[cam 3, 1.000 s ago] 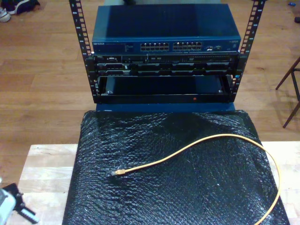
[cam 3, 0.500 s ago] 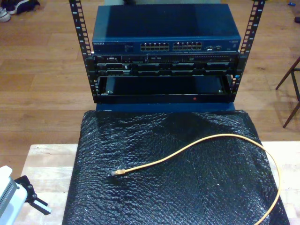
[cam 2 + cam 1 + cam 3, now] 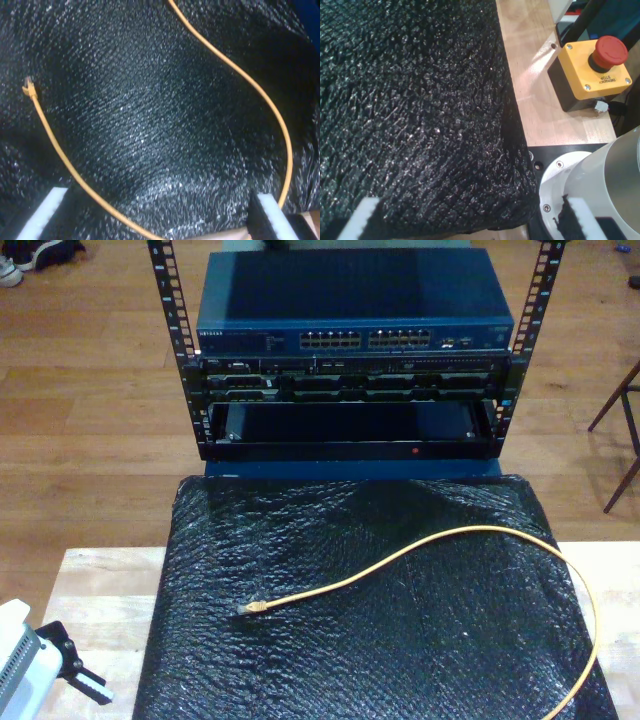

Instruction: Grab the cable and plug it in

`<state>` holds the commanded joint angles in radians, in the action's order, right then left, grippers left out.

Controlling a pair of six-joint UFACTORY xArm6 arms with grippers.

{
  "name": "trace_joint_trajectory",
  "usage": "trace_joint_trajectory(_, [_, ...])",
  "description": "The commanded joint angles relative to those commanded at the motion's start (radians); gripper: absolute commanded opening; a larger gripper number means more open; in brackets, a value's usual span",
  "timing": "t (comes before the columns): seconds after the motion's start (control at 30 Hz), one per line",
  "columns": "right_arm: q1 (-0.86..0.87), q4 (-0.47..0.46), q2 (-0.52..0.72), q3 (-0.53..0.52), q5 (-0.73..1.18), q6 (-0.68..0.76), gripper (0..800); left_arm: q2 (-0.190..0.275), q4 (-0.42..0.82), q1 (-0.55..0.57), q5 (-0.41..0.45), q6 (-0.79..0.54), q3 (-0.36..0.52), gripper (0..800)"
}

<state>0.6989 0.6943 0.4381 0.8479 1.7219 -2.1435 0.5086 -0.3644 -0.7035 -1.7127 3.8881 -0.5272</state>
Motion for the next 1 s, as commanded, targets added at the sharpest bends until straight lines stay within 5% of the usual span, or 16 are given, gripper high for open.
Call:
trace_joint_trajectory(0.57, [-0.178, 0.066, 0.000, 0.008, -0.029, 0.097, 798, -0.003, 0.000, 0.000, -0.003, -0.002, 0.000, 800])
trace_joint_trajectory(1.0, [-0.494, 0.066, -0.041, 0.005, -0.218, 0.203, 797, -0.003, -0.002, -0.002, -0.002, -0.002, -0.002, 800])
